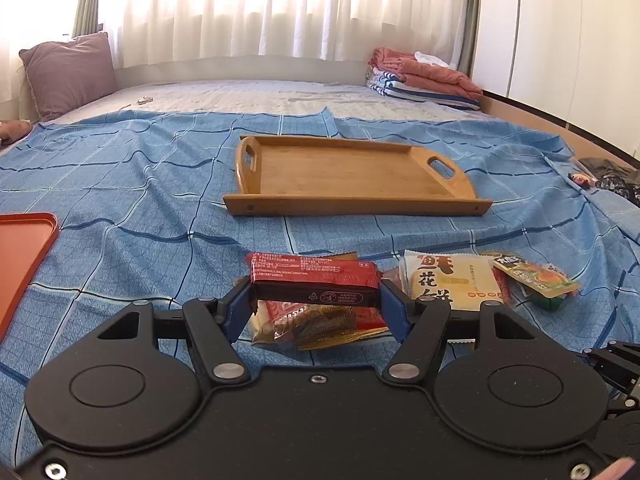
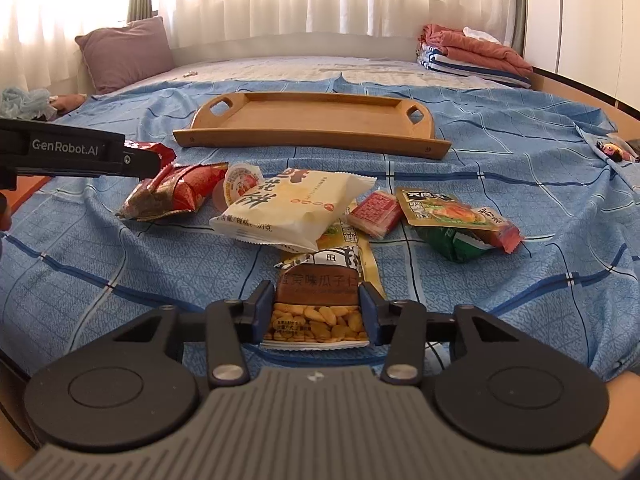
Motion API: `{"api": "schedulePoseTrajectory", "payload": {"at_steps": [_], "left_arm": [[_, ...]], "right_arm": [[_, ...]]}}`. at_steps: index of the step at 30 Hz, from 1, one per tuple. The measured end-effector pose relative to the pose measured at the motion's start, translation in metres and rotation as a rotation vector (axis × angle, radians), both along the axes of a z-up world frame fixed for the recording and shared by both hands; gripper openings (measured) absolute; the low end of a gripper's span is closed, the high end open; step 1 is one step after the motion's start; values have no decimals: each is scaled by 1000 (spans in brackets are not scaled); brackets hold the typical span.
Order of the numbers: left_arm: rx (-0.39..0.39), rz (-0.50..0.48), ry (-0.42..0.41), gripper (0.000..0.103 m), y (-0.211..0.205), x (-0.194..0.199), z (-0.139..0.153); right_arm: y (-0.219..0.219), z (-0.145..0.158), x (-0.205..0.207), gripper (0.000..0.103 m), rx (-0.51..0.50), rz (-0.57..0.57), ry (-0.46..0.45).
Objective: Organize snacks
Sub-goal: 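Carry the red bar and peanut packet in both grippers over the wooden tray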
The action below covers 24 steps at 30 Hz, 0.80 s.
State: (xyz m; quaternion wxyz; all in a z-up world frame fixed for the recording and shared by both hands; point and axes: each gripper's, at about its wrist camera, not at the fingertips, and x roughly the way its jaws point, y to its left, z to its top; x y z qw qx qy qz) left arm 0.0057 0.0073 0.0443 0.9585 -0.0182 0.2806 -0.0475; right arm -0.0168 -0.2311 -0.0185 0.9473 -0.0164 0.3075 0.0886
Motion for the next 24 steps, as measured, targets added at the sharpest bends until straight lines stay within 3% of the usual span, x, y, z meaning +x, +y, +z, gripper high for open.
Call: {"api": "schedulePoseTrajectory", "payload": {"at_steps": [7, 14, 18, 24], "left_arm": [[-7, -7, -2, 64, 1, 5, 3], [-23, -15, -14, 64, 3, 18, 15], [-45, -22, -25, 64, 6, 34, 29], [-81, -25, -21, 64, 10, 68, 50]], "right_arm": [[-11, 15, -5, 48, 74, -29, -21], [-21, 47, -6, 48, 112, -53, -112], [-28, 63, 9, 48, 119, -64, -145], [-43, 80, 54, 48, 177, -86, -118]]}}
